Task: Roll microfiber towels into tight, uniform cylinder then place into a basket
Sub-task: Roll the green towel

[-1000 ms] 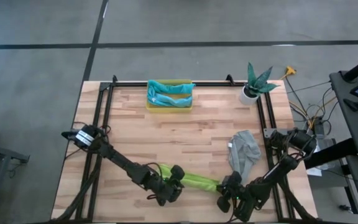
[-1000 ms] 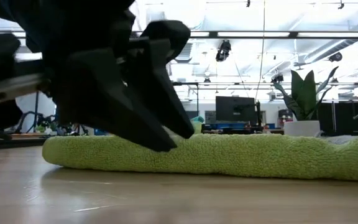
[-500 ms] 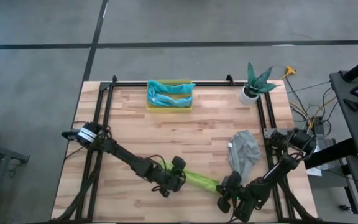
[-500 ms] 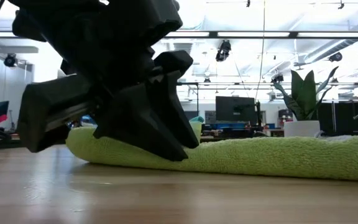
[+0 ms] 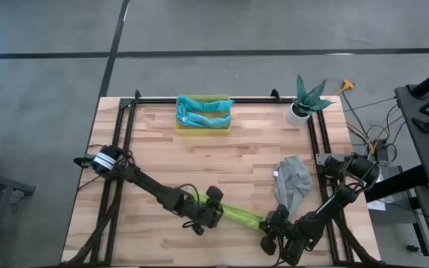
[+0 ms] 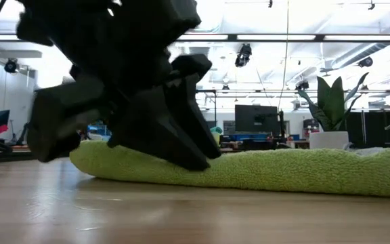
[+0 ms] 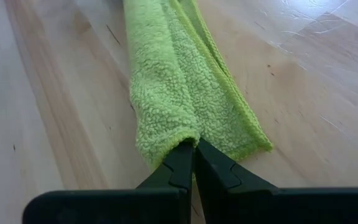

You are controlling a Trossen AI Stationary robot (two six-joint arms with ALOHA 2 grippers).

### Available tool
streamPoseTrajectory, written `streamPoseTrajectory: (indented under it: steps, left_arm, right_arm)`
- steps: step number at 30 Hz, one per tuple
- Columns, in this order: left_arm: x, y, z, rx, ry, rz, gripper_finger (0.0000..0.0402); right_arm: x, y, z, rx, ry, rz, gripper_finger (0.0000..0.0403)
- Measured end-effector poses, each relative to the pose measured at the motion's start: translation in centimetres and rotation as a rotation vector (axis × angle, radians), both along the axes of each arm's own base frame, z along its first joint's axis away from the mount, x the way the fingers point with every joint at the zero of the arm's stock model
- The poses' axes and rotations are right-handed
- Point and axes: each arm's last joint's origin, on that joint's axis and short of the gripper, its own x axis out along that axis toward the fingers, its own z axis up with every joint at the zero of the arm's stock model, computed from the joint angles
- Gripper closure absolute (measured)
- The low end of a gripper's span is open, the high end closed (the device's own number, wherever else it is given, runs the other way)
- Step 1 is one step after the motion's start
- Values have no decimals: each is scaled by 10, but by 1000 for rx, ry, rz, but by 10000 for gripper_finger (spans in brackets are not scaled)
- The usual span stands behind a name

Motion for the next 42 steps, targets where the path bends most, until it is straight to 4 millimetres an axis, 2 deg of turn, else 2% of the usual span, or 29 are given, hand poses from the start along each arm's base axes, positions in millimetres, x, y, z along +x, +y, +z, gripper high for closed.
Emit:
streamPoseTrajectory:
  steps: [4, 11, 16, 19, 24, 28, 36, 42]
  left_arm:
    - [4, 7, -9, 8, 17, 21, 312]
    - [13, 5, -23, -23, -35, 20, 312]
    - [14, 4, -25, -24, -34, 20, 312]
    - [14, 4, -26, -22, -29, 20, 312]
    - [12, 5, -28, -30, -9, 34, 312]
    - [11, 6, -29, -28, 4, 39, 312]
    - [11, 5, -30, -32, 2, 40, 312]
    - [11, 5, -30, -46, 0, 52, 312]
  right_arm:
    - [0, 0, 0, -1, 6, 7, 394]
    - [0, 0, 0, -4, 13, 14, 394]
    - [0, 0, 1, -20, 25, 33, 394]
    - [-3, -1, 9, -73, 81, 83, 389]
    - [-11, 4, 38, -291, 204, 252, 353]
    - [-14, 17, 49, -436, 232, 394, 311]
    - [-8, 43, 55, -633, 251, 648, 255]
    - [1, 58, 49, -809, 310, 818, 229]
